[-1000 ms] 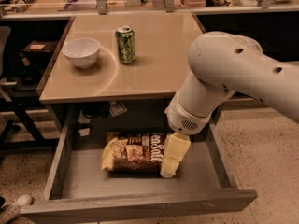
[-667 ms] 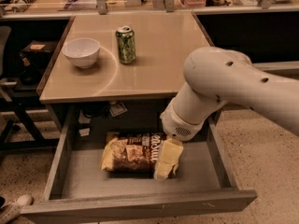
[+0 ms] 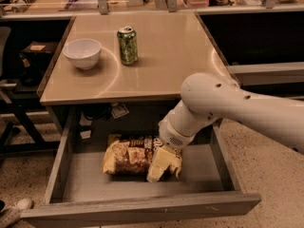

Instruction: Pick brown chip bag from top drawer and place on counter

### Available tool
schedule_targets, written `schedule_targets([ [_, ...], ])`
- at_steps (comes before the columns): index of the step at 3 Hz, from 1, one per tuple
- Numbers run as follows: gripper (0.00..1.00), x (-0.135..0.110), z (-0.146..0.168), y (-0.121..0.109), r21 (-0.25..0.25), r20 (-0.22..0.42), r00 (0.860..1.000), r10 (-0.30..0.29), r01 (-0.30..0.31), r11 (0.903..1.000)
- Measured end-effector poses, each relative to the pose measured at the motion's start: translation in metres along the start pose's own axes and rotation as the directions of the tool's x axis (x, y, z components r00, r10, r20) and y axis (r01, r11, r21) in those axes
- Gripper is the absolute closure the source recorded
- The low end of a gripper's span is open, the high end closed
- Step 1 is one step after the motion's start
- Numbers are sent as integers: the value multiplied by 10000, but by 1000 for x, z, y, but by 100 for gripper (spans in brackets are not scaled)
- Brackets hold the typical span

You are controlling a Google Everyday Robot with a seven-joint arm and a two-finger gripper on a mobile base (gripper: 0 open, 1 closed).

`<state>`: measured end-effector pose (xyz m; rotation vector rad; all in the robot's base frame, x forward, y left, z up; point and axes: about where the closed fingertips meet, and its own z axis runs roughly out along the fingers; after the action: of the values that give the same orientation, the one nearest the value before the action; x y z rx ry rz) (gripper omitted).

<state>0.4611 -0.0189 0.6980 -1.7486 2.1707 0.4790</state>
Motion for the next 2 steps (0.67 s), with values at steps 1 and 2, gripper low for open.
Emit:
schedule_targets([
  [1,0,3,18,-12,76,254,9993,258,-260,9996],
  [2,0,7,35,-22,72,434,9979,480,-483,9988],
])
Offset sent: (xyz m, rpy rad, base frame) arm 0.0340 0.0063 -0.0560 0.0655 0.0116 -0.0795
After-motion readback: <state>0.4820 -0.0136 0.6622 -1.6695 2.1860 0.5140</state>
